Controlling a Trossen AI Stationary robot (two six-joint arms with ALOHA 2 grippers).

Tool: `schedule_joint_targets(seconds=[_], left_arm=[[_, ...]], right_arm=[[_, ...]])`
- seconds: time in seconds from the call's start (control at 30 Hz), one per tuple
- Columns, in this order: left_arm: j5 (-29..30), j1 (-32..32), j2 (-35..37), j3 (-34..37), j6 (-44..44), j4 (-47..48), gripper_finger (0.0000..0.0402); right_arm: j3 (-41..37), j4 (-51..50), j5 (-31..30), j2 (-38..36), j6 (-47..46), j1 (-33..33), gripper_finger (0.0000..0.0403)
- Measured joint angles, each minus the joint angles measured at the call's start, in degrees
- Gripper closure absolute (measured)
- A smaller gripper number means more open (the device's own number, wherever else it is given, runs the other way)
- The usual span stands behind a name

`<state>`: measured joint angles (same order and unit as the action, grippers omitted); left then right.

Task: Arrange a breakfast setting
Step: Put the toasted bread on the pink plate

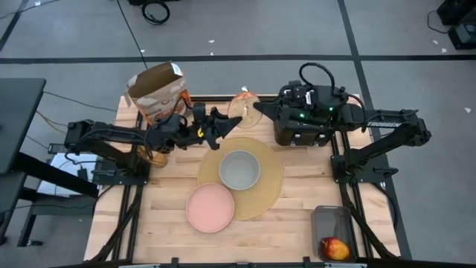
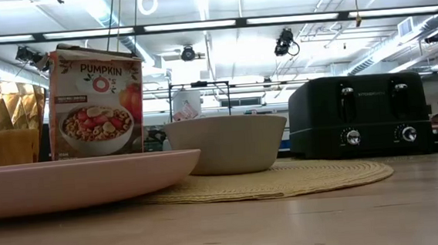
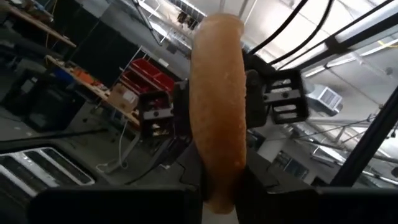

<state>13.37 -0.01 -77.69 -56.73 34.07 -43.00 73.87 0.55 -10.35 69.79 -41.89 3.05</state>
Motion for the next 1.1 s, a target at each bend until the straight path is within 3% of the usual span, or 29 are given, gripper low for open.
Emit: schedule_joint_targets(seconds=[0.17, 0.33, 0.5, 0.6, 0.9, 1.1], left_arm=[[-0.53, -1.14, 4.55, -0.05, 2.78, 10.34, 0.0347], [-1.22, -5.61, 10.00, -0.11, 9.36, 31.69, 0.0349], [-2.21, -13.39, 14.45, -0.04, 16.16, 53.94, 0.0350], [-3.56, -16.50, 16.79, 0.66, 21.71, 66.13, 0.0350], [-9.58, -21.30, 24.83, 18.14, 34.71, 65.32, 0.0351], [-9.99, -26.22, 22.51, 30.88, 44.95, 49.26, 0.0352]], right_arm=[[-0.04, -0.23, -0.27, -3.28, 3.41, 0.09, 0.0188], [-0.02, -3.88, -0.23, -6.76, 7.71, -0.07, 0.0118], [0.00, -10.53, 0.63, -8.18, 10.26, -4.23, 0.0096], [0.00, -14.16, -2.23, -7.26, 9.13, -8.78, 0.0095], [0.00, -14.45, -14.83, -1.09, 2.43, -20.55, 0.0094], [0.00, -14.53, -16.78, 4.65, -4.93, -22.83, 0.0094]])
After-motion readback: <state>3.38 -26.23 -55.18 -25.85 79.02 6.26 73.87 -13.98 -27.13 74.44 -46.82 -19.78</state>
